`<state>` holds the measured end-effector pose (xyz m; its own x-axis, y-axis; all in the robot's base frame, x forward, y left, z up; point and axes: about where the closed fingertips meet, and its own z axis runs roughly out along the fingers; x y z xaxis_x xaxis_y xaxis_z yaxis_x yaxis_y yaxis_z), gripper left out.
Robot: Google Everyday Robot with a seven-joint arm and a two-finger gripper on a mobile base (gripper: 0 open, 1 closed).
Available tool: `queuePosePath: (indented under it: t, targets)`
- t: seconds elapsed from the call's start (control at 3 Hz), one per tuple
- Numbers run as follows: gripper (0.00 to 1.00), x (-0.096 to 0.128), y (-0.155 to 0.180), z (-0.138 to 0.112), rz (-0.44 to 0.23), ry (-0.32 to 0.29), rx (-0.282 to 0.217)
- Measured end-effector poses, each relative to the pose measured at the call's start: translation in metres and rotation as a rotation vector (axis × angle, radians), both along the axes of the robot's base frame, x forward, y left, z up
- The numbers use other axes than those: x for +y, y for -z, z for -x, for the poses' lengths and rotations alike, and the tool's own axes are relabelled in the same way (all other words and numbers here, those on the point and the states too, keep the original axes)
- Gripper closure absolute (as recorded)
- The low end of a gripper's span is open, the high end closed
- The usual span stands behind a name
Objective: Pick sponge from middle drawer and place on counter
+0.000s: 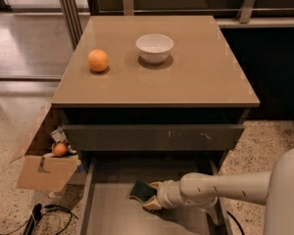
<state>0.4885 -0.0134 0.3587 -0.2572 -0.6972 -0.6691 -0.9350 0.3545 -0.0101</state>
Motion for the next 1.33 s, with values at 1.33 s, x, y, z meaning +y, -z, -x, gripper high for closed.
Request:
queuePosePath:
  t: [1.33]
  targets:
    - [1.00, -0.020, -0.080, 0.006, -0.047, -0.036, -0.035]
